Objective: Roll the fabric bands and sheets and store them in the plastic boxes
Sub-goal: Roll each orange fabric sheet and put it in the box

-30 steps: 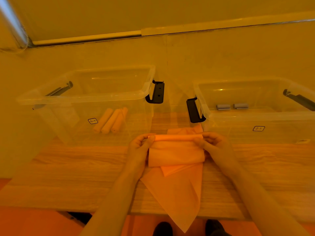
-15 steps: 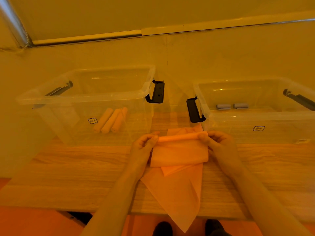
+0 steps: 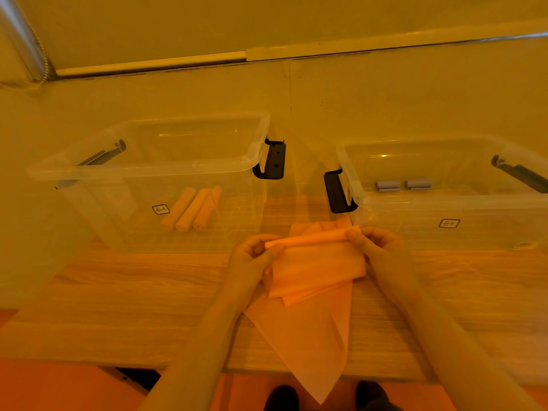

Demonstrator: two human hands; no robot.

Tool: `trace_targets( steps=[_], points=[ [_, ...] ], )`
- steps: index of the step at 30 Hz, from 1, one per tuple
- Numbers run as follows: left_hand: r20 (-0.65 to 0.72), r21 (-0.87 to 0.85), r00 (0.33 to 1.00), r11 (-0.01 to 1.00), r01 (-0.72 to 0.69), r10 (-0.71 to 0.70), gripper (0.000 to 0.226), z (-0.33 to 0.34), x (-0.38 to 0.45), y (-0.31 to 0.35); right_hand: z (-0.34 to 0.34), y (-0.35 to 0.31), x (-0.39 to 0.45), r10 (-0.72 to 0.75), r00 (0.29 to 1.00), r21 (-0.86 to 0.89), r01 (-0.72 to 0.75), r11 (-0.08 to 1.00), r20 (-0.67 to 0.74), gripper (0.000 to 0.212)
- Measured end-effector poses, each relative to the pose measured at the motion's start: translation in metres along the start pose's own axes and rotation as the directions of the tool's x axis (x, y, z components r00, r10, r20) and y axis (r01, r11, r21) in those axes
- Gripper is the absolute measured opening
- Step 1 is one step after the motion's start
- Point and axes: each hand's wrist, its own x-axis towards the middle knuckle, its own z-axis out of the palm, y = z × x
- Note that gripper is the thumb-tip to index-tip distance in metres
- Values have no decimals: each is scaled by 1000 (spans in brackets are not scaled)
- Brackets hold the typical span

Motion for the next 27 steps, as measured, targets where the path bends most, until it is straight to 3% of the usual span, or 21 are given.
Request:
trace_targets(
  steps=[6,17,27],
  points=[
    [17,-46,1000,999,5,-4,13,2,-3,5,-4,0,3,28,992,88,-40,995,125,57],
    [-18,-26,1000,999,-18,17,11,-4,2,-3,0,-1,2,27,997,27,-29,999,70,17],
    [3,78,999,996,-51,51,8,-5,1,-3,0,0,2,45,994,50,-51,997,104,13]
  ],
)
